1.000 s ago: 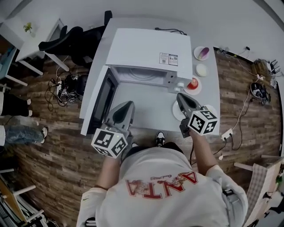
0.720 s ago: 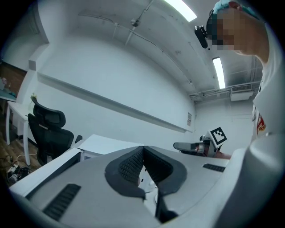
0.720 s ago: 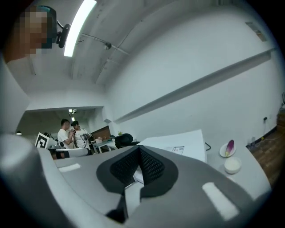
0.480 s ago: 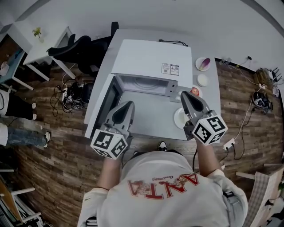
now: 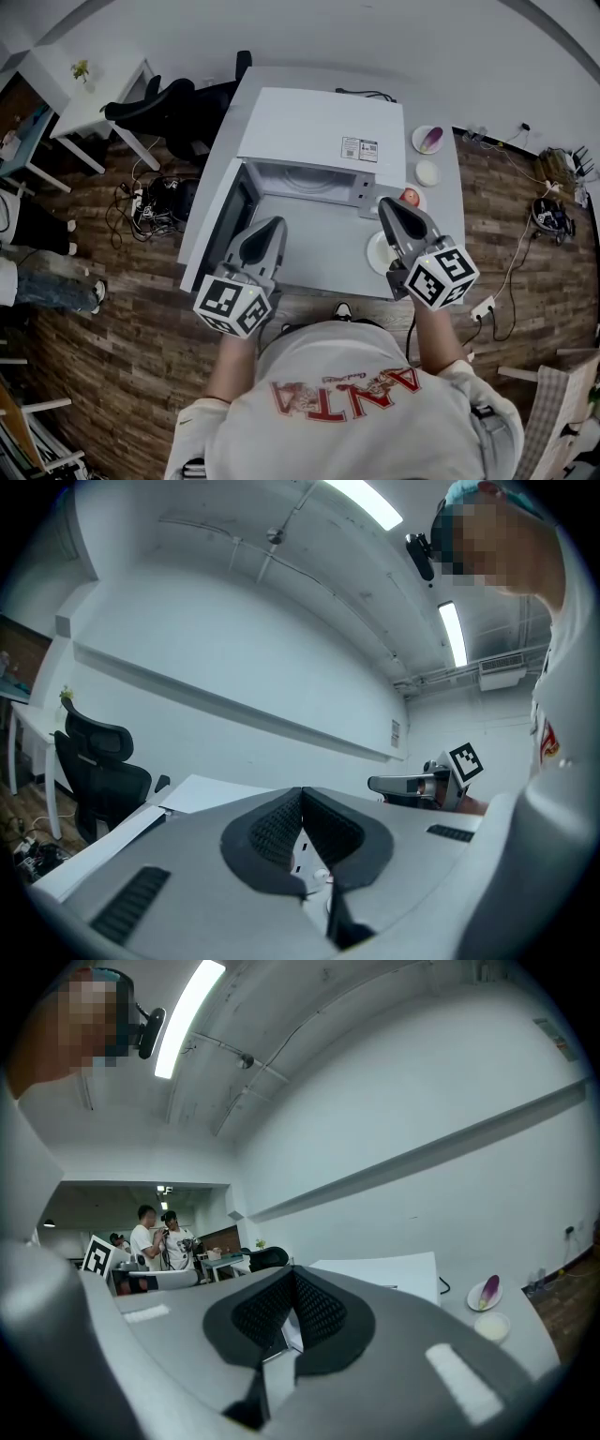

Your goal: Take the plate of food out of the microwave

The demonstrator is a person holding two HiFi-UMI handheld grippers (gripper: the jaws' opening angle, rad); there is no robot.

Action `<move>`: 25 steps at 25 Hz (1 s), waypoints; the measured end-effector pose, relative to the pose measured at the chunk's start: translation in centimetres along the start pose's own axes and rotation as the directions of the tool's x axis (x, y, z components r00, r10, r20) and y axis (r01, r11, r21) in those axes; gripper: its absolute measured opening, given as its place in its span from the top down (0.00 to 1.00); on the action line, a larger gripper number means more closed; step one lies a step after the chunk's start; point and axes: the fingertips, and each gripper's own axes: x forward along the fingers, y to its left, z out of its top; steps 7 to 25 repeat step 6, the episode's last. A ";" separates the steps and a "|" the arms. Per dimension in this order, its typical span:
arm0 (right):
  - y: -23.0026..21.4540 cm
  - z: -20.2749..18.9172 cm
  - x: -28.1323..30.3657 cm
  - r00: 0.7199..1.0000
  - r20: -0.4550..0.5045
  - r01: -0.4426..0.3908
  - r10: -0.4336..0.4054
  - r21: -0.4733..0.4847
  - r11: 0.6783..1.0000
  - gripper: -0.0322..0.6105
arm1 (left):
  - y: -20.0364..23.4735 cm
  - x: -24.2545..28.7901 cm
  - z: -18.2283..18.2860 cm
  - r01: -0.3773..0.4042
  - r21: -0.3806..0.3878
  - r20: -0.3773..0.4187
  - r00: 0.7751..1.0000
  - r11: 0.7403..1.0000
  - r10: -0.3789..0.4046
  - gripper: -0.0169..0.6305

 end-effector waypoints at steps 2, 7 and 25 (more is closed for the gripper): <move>0.1 0.0 0.0 1.000 -0.001 -0.002 0.002 -0.003 1.000 0.95 | 0.0 0.0 0.1 0.001 0.002 0.001 1.000 1.000 -0.001 0.96; 0.4 0.0 0.0 1.000 -0.004 -0.006 0.006 -0.003 1.000 0.95 | -0.1 -0.3 0.2 0.003 0.001 0.002 1.000 1.000 -0.003 0.96; 0.4 0.0 0.0 1.000 -0.004 -0.006 0.006 -0.003 1.000 0.95 | -0.1 -0.3 0.2 0.003 0.001 0.002 1.000 1.000 -0.003 0.96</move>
